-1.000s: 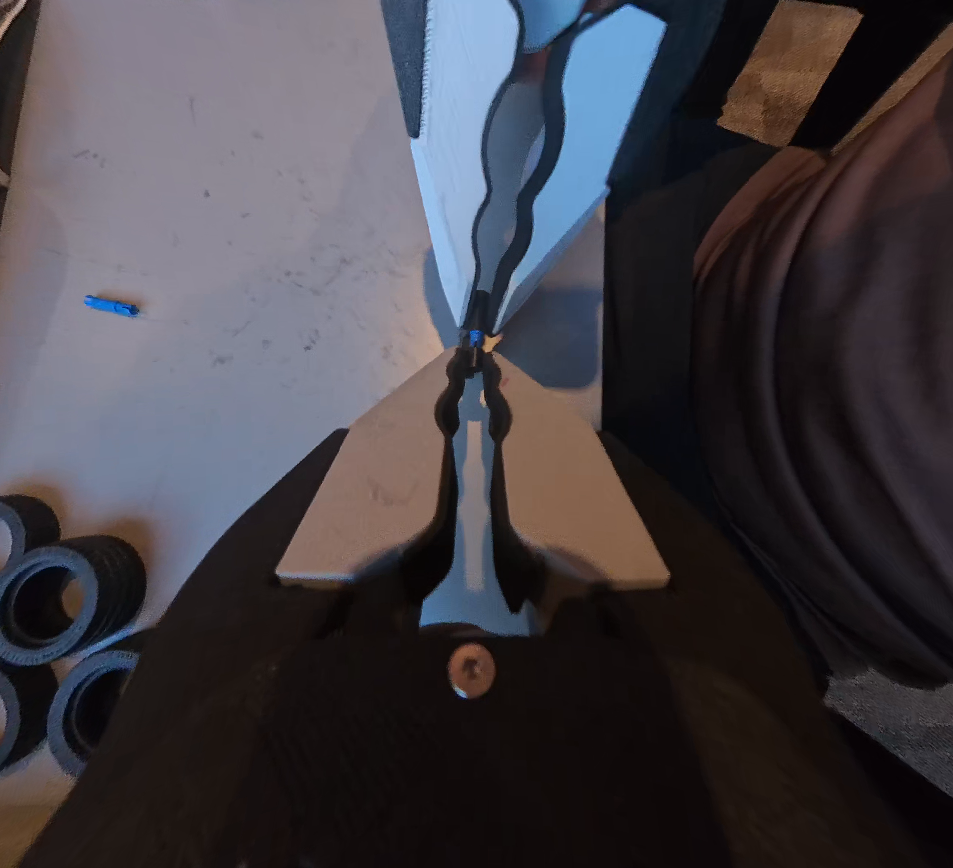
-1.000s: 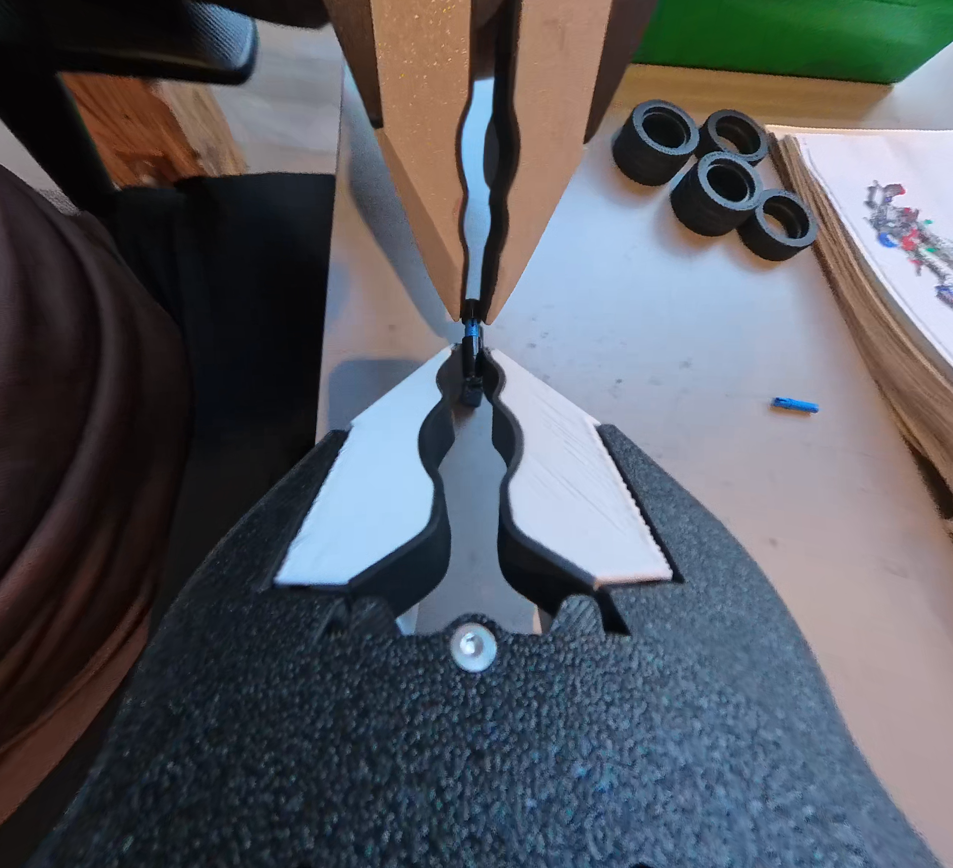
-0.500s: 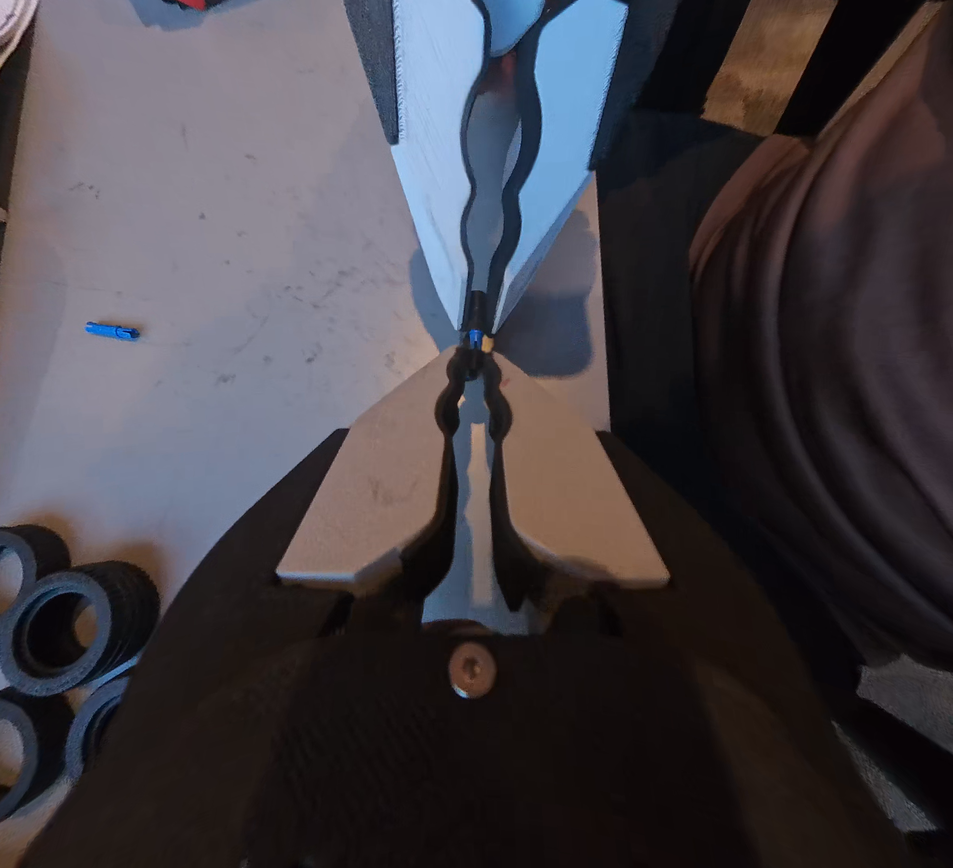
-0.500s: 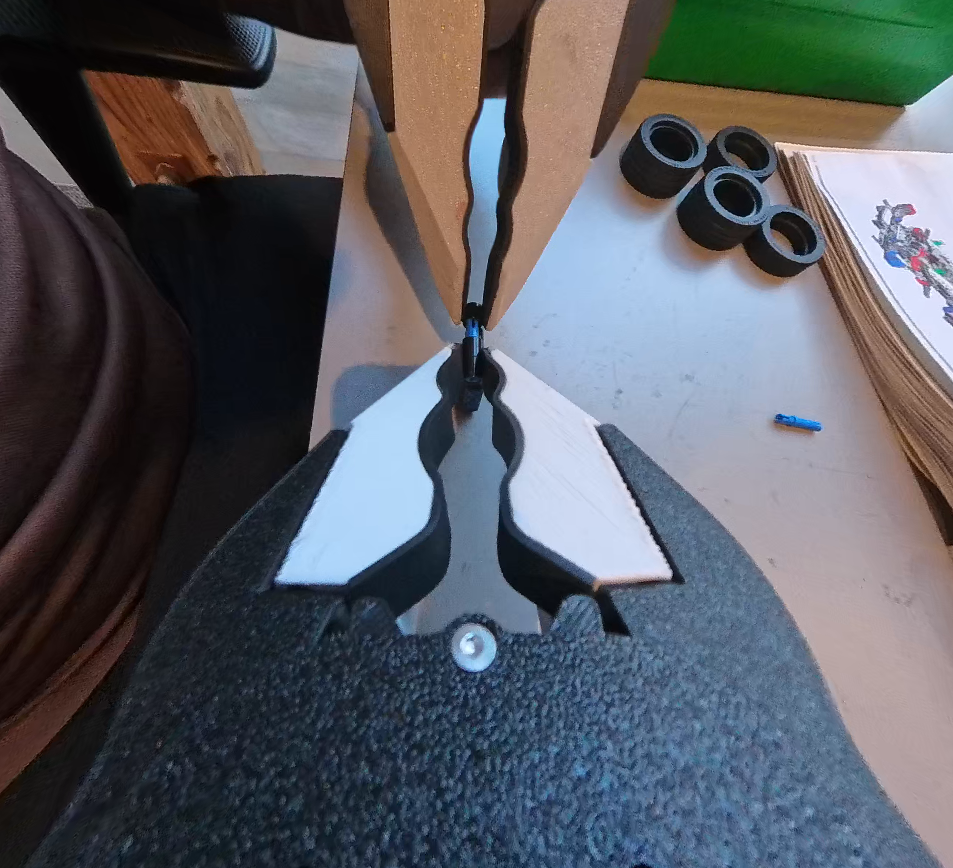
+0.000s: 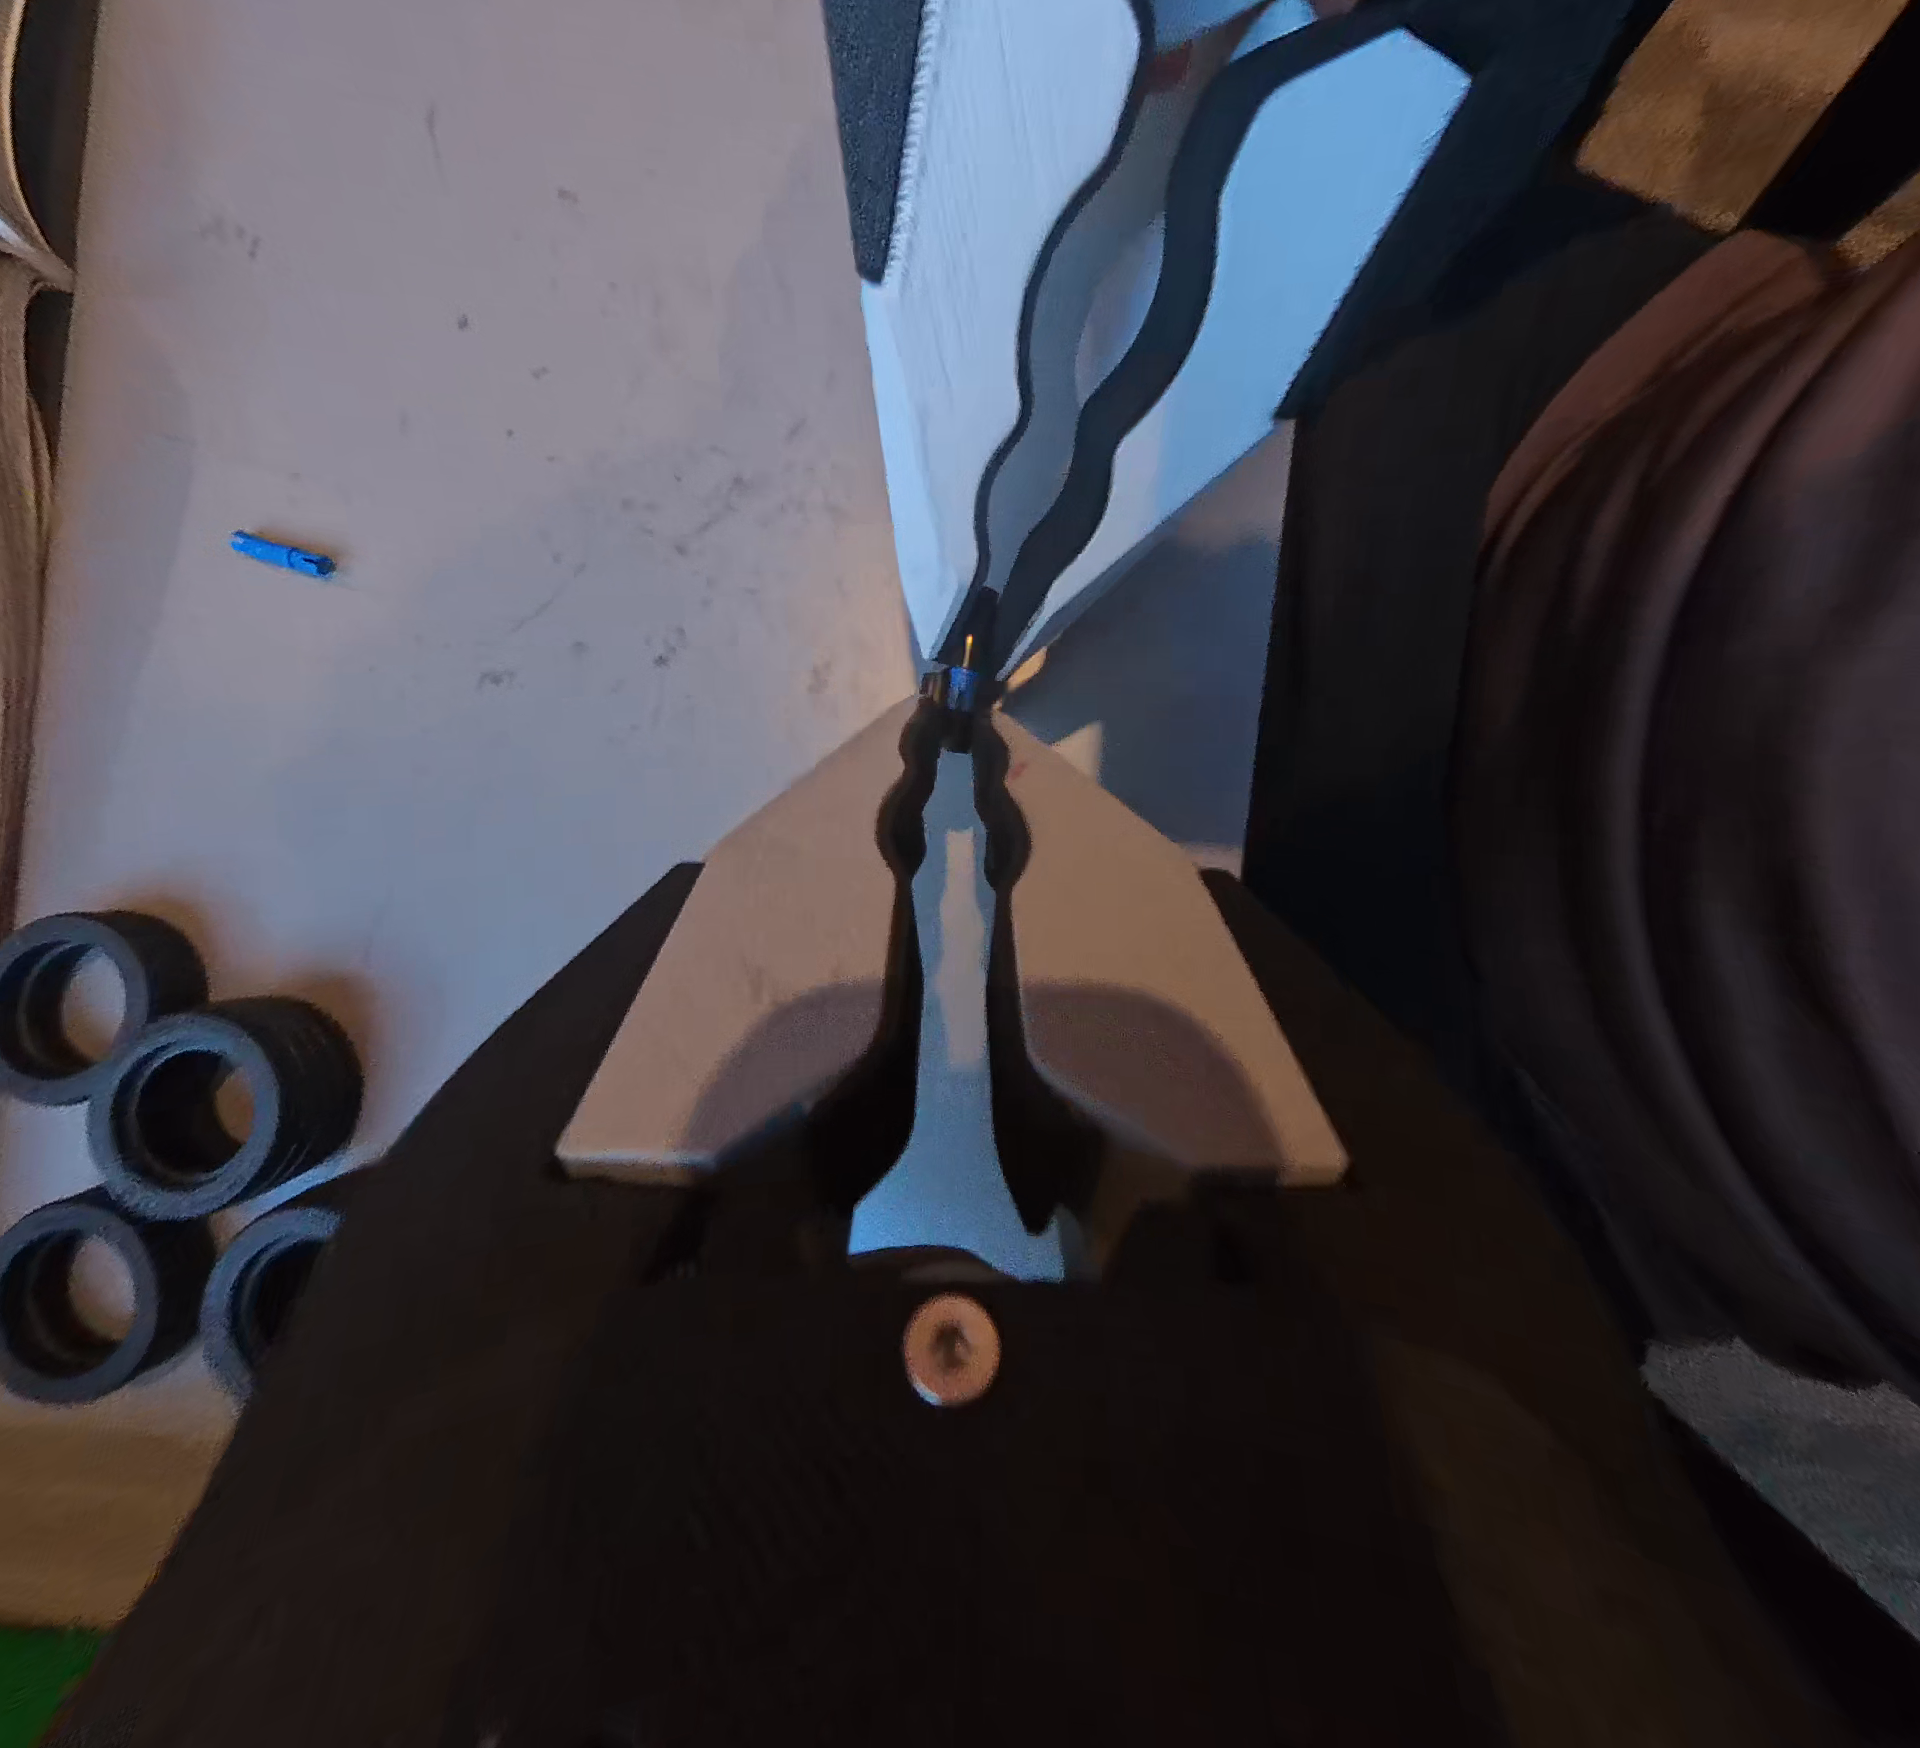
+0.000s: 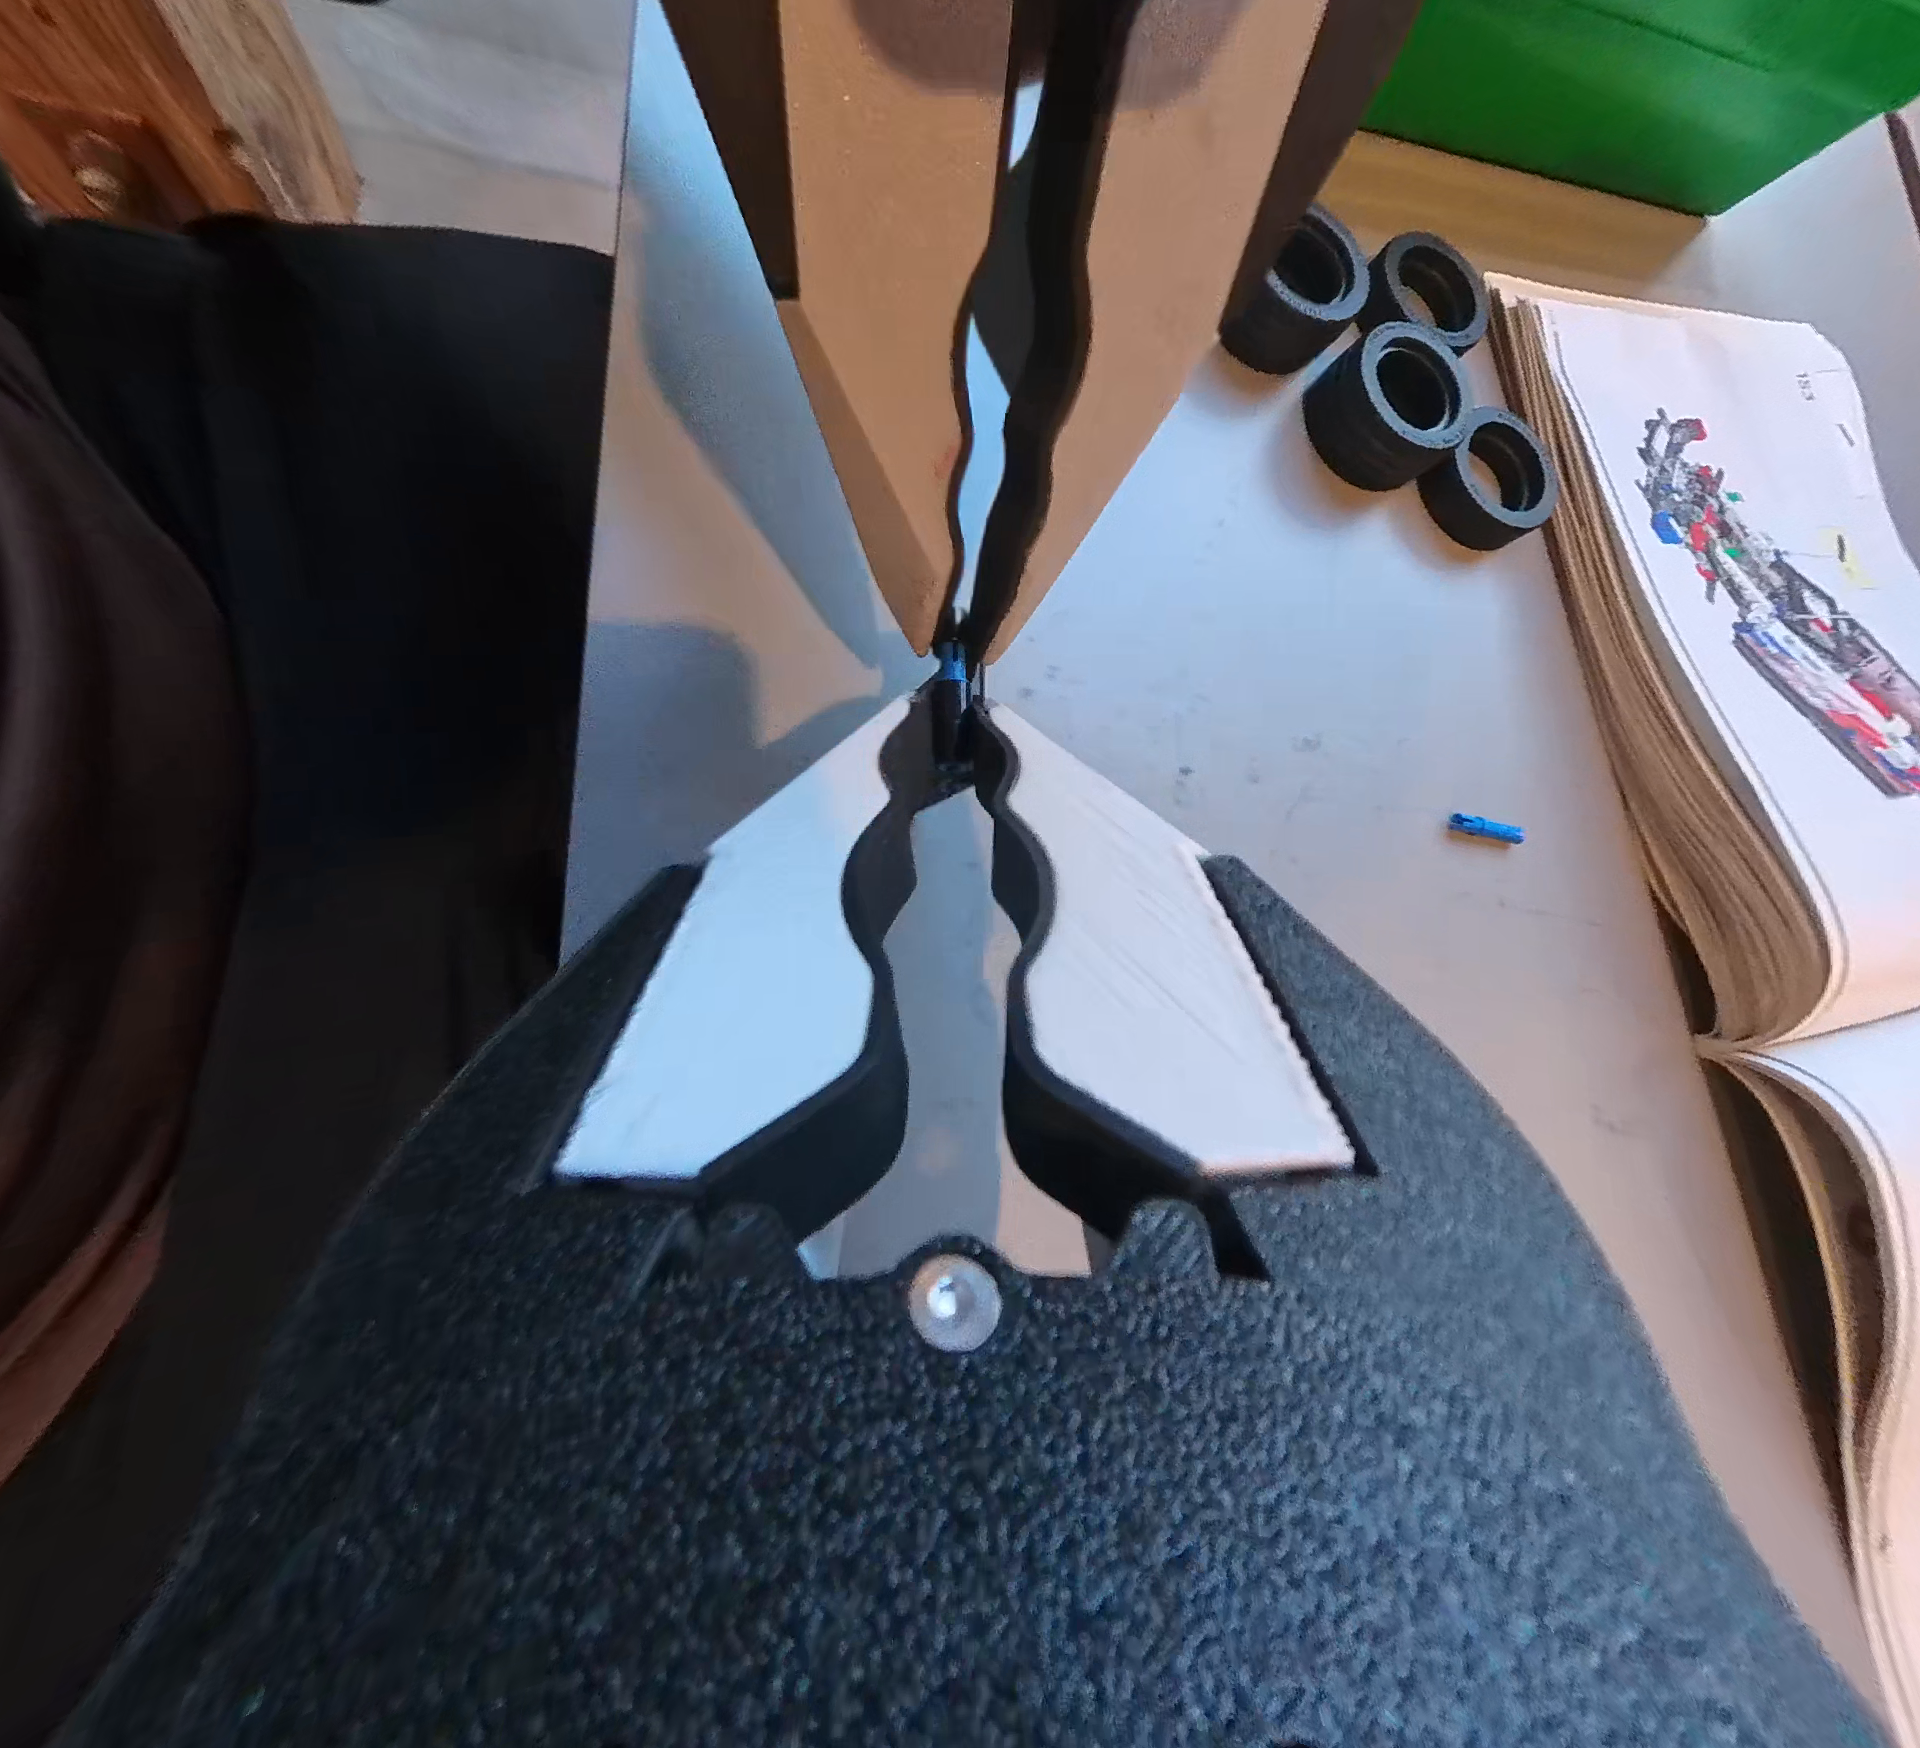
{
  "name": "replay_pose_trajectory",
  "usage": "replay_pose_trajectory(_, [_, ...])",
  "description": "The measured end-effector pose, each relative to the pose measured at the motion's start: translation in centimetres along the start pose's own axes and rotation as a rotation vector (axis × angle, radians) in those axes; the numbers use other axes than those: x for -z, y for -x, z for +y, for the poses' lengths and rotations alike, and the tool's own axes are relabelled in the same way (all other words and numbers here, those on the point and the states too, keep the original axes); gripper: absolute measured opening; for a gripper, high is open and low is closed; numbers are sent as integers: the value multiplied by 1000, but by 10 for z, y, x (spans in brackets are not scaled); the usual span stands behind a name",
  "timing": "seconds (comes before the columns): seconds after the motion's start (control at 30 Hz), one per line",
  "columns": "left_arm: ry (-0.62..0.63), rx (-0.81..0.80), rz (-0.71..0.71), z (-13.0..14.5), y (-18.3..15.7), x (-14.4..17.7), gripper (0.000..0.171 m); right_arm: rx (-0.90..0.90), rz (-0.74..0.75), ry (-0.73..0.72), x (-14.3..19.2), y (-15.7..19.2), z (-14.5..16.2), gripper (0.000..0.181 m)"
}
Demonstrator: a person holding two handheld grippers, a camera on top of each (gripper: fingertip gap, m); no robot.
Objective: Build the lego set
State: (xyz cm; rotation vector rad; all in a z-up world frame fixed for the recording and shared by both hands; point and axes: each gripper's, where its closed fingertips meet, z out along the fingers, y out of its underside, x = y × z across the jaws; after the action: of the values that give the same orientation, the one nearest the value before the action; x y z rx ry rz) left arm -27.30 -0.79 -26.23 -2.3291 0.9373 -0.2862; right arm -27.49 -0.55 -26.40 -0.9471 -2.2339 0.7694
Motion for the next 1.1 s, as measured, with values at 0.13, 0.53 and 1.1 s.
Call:
replay_pose_trajectory(0.13, [134,-39,-70,2,1,1,4,40,30,34,-1,-1,0,7])
replay_pose_trajectory(0.53, [117,-75,-107,1,6,-1,3,-87,-43,-78,-2,-5,-1,6])
replay_pose_trajectory(1.1, [-90,111,-52,-2,16,-1,5,-192,-63,-134,-3,-19,8,7])
